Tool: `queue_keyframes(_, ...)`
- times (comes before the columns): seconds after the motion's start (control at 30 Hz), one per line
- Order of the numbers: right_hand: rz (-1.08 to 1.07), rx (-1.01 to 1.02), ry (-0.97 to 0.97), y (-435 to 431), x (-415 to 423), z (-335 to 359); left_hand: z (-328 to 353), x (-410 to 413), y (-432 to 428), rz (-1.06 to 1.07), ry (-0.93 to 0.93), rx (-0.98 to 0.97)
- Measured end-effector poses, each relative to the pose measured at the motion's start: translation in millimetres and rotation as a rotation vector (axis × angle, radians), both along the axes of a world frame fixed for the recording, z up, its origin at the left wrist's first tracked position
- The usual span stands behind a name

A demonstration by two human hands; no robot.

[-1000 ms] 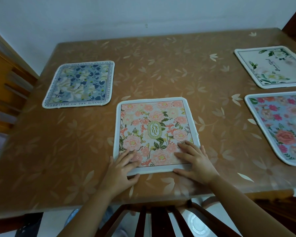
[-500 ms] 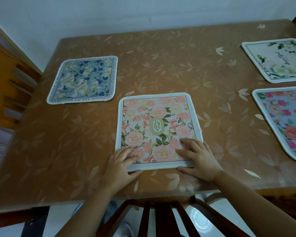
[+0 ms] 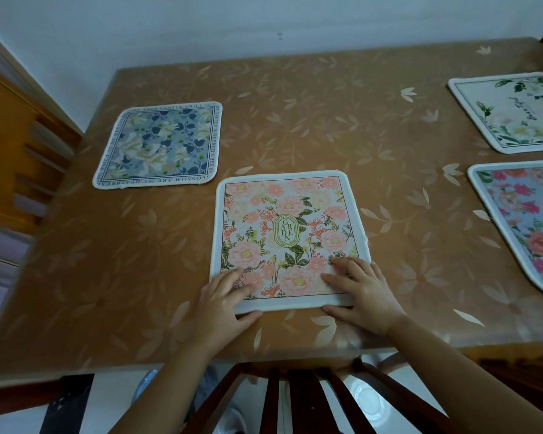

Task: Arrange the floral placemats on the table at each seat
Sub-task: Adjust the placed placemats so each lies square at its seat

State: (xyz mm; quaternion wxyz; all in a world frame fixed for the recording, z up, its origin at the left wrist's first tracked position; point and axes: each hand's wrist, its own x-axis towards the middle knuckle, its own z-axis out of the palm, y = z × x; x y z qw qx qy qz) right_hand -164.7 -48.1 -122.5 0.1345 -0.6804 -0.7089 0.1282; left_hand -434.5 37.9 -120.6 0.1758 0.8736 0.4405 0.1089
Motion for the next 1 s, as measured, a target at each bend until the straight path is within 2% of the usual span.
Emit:
queue_keyframes(0.37,-0.045,-0.060,-0.004,-2.0,-7.8,4.6,-7.9,6.8,0.2,0.006,0.102,-0.024)
queue_keyframes(0.57,-0.140,-0.004,0.129,-2.7,-16.9,21.4,12.8,28.3,-3.3,0.057,0.003,0.029)
queue_keyframes(0.87,-0.166,0.145,-0.022,7.4,-14.8,73.5,64.5,76.1,-22.1,0.162,-0.047,0.095)
queue_keyframes(1.0,-0.190,0.169,-0.092,7.2,-12.1,94.0,85.1,85.1,-27.9,0.182,0.004,0.146)
